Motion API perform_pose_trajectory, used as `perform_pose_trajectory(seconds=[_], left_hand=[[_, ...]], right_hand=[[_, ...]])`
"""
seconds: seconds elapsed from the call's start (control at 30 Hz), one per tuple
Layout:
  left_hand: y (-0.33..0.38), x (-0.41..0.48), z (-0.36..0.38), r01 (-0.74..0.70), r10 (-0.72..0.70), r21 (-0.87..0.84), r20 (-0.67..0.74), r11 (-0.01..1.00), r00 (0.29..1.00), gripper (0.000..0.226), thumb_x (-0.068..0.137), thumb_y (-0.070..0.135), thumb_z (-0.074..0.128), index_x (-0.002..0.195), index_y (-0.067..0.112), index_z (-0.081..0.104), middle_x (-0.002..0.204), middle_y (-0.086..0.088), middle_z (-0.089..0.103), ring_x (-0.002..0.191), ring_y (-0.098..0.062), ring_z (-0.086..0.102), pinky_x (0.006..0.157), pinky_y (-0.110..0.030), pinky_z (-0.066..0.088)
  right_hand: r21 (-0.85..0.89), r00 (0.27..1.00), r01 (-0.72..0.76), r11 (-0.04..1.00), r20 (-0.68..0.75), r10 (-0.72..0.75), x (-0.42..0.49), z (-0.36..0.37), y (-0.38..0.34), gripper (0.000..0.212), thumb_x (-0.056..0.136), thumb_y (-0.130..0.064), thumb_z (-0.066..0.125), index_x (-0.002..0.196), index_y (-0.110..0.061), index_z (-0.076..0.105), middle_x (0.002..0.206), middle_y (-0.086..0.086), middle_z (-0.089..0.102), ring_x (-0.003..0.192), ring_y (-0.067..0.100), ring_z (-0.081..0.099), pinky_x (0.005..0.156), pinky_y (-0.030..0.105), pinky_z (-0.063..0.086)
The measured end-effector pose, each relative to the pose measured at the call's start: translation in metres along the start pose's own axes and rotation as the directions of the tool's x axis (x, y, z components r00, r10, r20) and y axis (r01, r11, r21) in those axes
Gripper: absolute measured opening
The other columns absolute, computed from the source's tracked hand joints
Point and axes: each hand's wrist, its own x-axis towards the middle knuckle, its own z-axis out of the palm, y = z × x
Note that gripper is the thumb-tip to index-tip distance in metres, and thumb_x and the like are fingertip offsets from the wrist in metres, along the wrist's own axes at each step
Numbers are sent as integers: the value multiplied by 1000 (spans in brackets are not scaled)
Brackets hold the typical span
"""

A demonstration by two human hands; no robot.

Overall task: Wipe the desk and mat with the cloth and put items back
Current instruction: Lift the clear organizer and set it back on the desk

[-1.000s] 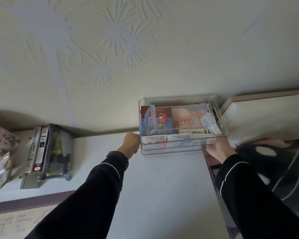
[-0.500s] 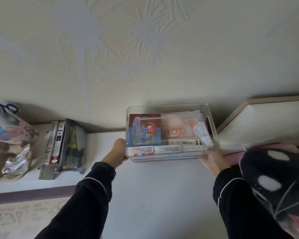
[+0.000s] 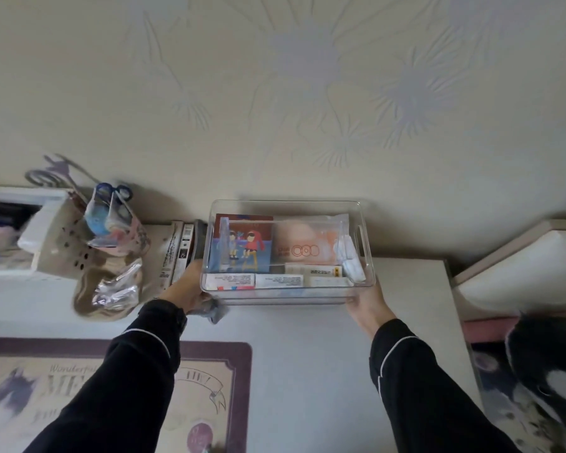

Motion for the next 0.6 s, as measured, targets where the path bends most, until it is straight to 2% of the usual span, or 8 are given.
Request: perform_pose_trajectory(seconds=[0.1, 0.17, 0.2, 0.23, 0.3, 0.4, 0.5, 0.6], left_hand=[[6, -9, -6, 41, -38, 46, -58, 998, 998, 28, 101, 7, 32, 75, 6, 42, 67, -9, 37, 46, -19, 39, 43, -23, 32], [8, -11, -10, -20, 36, 242, -63, 970, 997, 26, 98, 0, 38, 73, 6, 43, 68, -10, 37, 52, -18, 36, 47, -26, 28], [9, -13, -12, -56, 94, 394, -77, 917, 993, 25, 95, -4, 43, 72, 5, 45, 69, -12, 43, 56, -19, 42, 50, -28, 34], [10, -14, -13, -70, 160, 546, -118, 835, 980, 21, 91, -6, 49, 72, 2, 49, 72, -14, 51, 62, -23, 51, 58, -32, 44], [11, -21, -13, -35, 247, 723, -190, 690, 950, 3, 87, -3, 56, 88, -6, 56, 85, -20, 65, 79, -33, 64, 74, -41, 55], [1, -27, -10, 40, 277, 840, -223, 542, 935, 26, 84, 0, 58, 108, -2, 47, 94, -17, 67, 86, -33, 66, 78, -44, 56], [-10, -27, -7, 90, 329, 860, -287, 503, 900, 37, 82, -2, 58, 113, 2, 38, 93, -15, 66, 86, -32, 64, 76, -44, 55], [-9, -20, -6, 188, 292, 877, -339, 442, 895, 61, 80, -1, 65, 127, -1, 27, 101, -14, 65, 93, -33, 64, 79, -42, 54]], right_hand=[[-16, 1000, 11, 1000, 1, -11, 2, 9, 5, 33, 101, -17, 36, 89, -15, 66, 77, 3, 70, 72, 19, 66, 74, 34, 52], [-18, 1000, 0, 1000, -11, 0, 2, 10, 6, 38, 101, -16, 36, 82, -16, 69, 72, 1, 70, 67, 17, 67, 68, 31, 54], [-13, 1000, -7, 1000, -12, 6, 1, 10, 5, 38, 101, -17, 36, 84, -15, 70, 74, 3, 70, 69, 18, 68, 69, 31, 55], [-22, 1000, -8, 1000, -11, 8, 1, 10, 3, 35, 101, -17, 36, 91, -12, 69, 80, 6, 69, 76, 22, 67, 77, 34, 54], [-53, 1000, -20, 998, -13, 19, 0, 11, 1, 29, 100, -16, 36, 103, -7, 64, 95, 13, 64, 90, 30, 61, 97, 46, 44], [-63, 999, -43, 997, -18, 42, -1, 14, -1, 30, 99, -17, 35, 101, -8, 64, 100, 15, 62, 95, 33, 58, 106, 50, 35], [-88, 1000, -23, 996, -2, 23, -4, 15, -1, 33, 101, -17, 33, 108, -5, 62, 110, 19, 61, 109, 39, 55, 108, 51, 34], [-96, 1000, -21, 995, 7, 22, -5, 12, 0, 35, 101, -18, 33, 121, -2, 56, 123, 22, 56, 118, 40, 50, 111, 52, 33]])
